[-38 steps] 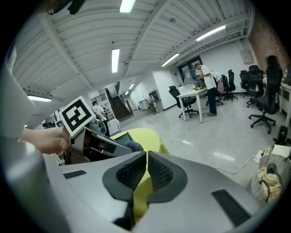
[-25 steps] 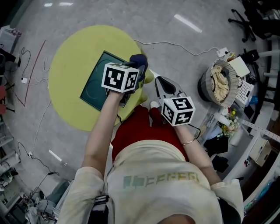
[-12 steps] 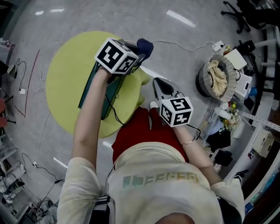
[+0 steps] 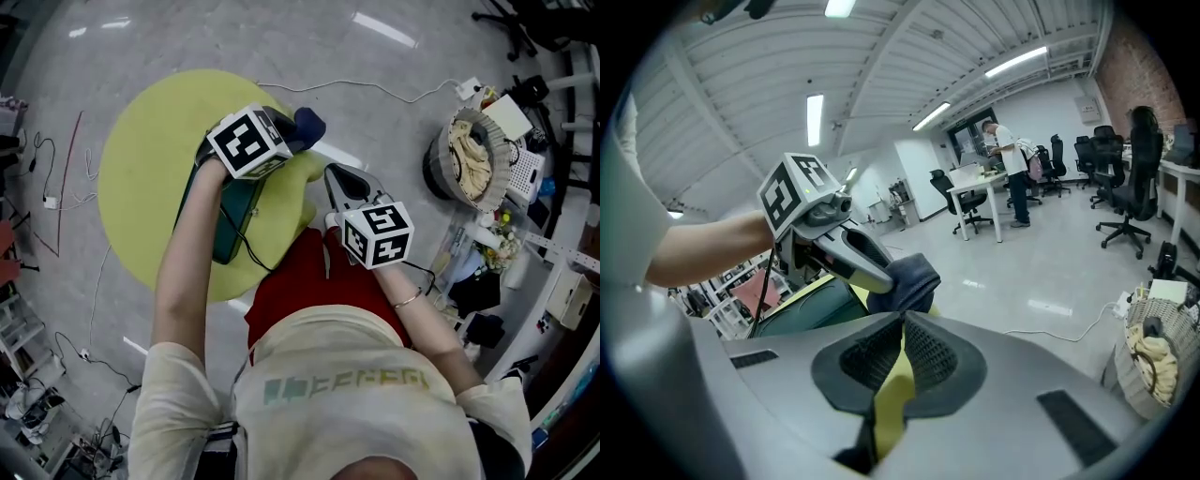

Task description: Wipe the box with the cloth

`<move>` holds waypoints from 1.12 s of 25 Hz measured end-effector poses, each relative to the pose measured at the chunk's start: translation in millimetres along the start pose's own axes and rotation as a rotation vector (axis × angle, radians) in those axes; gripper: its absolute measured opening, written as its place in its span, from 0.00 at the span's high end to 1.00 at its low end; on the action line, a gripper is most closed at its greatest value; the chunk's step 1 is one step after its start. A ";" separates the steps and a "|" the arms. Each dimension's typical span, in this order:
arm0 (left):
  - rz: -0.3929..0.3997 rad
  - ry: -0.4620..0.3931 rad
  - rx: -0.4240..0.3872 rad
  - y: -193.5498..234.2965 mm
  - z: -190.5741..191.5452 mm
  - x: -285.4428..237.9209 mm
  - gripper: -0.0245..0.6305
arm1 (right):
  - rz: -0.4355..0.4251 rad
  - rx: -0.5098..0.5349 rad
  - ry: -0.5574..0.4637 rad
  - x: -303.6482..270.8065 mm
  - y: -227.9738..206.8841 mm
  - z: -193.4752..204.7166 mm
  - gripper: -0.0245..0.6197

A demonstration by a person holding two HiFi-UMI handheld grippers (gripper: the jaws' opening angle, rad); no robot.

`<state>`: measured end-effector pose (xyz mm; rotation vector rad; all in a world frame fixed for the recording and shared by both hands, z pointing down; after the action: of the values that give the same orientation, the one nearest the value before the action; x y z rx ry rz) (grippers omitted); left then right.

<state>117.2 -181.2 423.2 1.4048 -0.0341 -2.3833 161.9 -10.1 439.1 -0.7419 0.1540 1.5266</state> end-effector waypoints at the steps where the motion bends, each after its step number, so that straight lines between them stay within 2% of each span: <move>1: -0.003 0.009 -0.006 0.5 2.5 -0.1 0.85 | -0.005 0.003 0.002 -2.2 0.7 -0.7 0.90; 6: -0.008 0.024 -0.005 2.4 14.0 4.9 0.85 | -0.034 0.026 0.019 -13.2 5.9 -3.4 0.90; 14: -0.079 0.059 -0.019 11.6 34.0 16.1 0.85 | -0.090 0.080 0.043 -34.9 25.0 -10.4 0.90; 28: -0.149 0.004 0.057 38.1 74.7 55.8 0.86 | -0.143 0.143 0.098 -58.5 55.9 -13.2 0.90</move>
<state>41.2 -247.3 421.7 1.4859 0.0037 -2.5189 109.7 -73.2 440.9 -0.6987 0.2746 1.3298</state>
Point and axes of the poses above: the fingertips, and each gripper's own axes: x backward along the fingers, y to its left, z out of its underside, the point moved 9 cm from there along x, backward along the fingers, and after that the axes turned 2 degrees about x, right-handed, at the moved point
